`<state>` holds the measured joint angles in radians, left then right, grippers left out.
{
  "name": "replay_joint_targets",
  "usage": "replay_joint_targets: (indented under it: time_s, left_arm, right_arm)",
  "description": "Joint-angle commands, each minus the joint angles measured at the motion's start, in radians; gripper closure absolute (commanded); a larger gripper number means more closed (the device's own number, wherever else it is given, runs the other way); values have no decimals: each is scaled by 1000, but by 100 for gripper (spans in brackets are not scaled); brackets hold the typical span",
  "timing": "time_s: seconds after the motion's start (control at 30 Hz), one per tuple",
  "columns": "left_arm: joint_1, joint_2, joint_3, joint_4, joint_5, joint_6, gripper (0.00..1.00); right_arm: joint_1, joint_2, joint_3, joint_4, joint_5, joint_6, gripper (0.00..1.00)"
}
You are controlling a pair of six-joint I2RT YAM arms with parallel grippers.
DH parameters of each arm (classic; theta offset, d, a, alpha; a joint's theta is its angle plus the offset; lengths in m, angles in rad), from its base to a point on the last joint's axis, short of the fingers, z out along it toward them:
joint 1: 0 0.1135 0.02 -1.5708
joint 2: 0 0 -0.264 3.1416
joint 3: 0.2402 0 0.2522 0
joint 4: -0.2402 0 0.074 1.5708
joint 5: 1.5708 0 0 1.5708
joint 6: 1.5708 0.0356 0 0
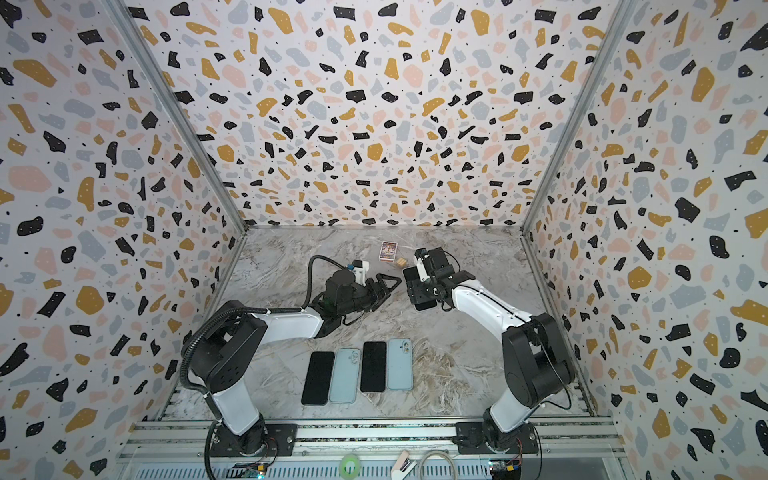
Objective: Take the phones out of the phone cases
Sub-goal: 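Carry the black phone toward the middle with the right gripper while the left gripper approaches, then grip the black phone's edge with the left gripper while the right holds it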
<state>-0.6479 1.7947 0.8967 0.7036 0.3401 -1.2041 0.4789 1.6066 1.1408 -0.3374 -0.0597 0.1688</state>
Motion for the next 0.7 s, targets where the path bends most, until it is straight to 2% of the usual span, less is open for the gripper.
replay_joint_targets:
  time_s: [0.0,0.3,0.67]
  left_arm:
    - [7,14,22,99,17,-26,16]
    - [7,52,27,143,27,-55,20]
    - [11,83,27,204,28,-86,40]
  right_arm:
    - [26,-60,11,-1,-28,-15,59]
    - [50,-90,-3,-2,-71,-5,61]
    - [81,-112,-24,-17,-89,-17,62]
